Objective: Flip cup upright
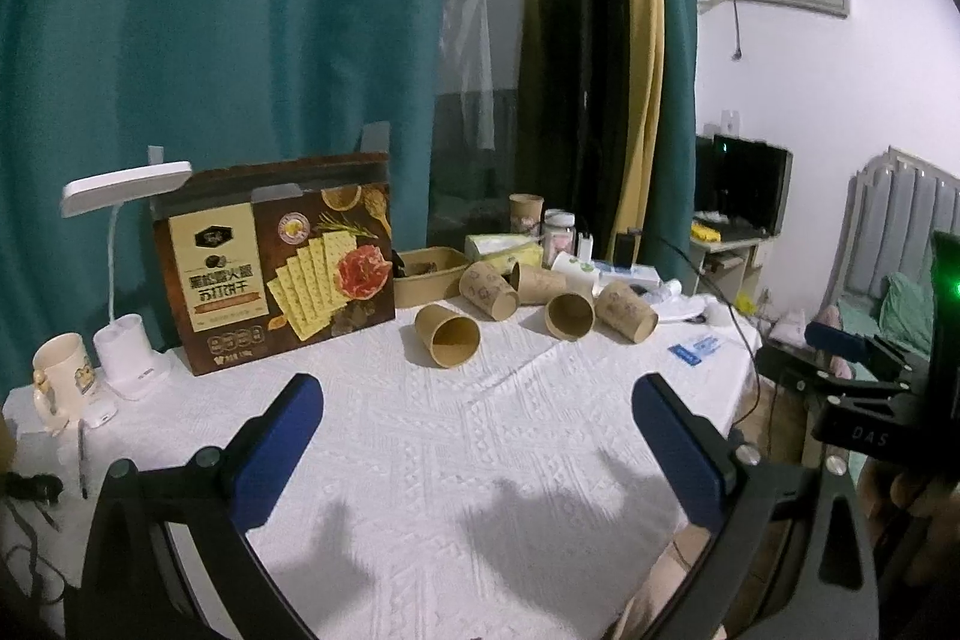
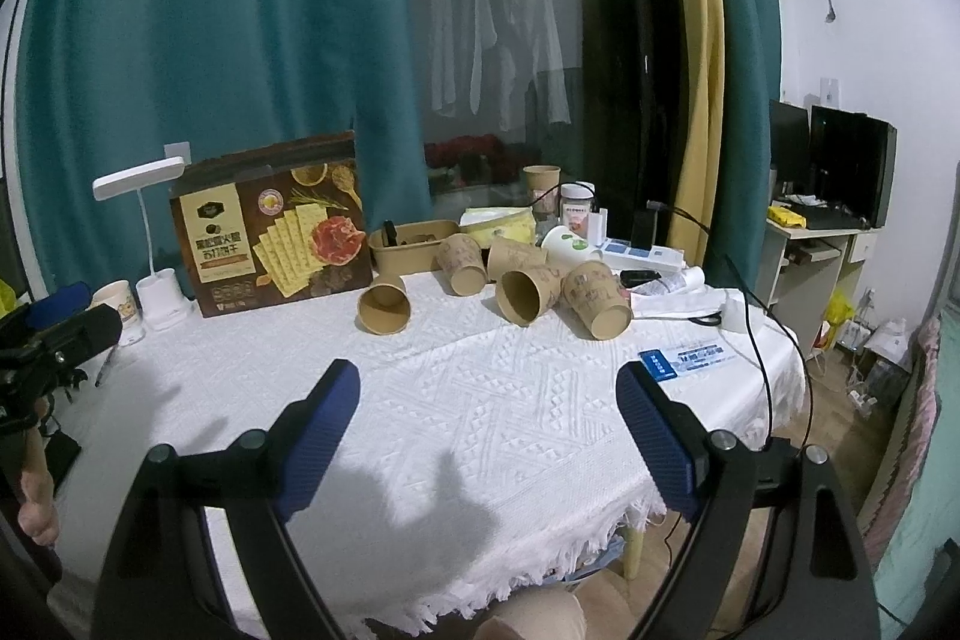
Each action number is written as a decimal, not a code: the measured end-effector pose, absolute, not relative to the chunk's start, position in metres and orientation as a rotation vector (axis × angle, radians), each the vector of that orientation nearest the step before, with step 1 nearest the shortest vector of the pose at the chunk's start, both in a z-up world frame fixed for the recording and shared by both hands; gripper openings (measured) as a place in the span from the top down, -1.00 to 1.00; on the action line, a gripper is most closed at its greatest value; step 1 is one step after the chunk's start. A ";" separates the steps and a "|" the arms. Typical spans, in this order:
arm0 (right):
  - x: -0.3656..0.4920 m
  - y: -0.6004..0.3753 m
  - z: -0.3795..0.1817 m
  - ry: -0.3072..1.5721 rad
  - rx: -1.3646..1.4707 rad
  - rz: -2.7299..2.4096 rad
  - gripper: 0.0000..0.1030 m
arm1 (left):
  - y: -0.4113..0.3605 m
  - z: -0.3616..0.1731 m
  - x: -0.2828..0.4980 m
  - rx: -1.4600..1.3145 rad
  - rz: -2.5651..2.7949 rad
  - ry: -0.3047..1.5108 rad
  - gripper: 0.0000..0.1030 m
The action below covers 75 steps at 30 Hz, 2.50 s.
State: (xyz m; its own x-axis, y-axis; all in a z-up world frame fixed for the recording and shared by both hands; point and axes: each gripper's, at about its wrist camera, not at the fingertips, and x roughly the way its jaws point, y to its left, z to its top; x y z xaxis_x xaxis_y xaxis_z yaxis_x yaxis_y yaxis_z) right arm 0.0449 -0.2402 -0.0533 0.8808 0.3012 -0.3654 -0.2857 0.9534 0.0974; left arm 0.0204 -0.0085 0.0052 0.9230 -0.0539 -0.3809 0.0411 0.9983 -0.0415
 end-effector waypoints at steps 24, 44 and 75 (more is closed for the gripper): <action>0.343 -0.298 -0.111 0.590 0.085 0.212 -0.67 | -0.024 -0.053 0.373 -0.193 -0.189 0.877 -0.99; 0.386 -0.297 -0.106 0.562 0.120 0.271 -0.67 | -0.010 -0.139 0.531 -0.429 -0.081 1.092 -0.57; 0.161 -0.248 -0.114 0.651 0.199 0.462 -0.67 | -0.011 -0.083 0.188 -0.498 -0.361 1.038 -0.20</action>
State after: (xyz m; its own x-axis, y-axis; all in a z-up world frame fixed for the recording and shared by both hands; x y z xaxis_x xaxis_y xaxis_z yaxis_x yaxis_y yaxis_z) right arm 0.1612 -0.2476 -0.1140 0.6991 0.4727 -0.5365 -0.3505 0.8805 0.3191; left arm 0.1885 -0.0114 -0.0832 0.4659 -0.5084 -0.7242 0.0510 0.8325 -0.5516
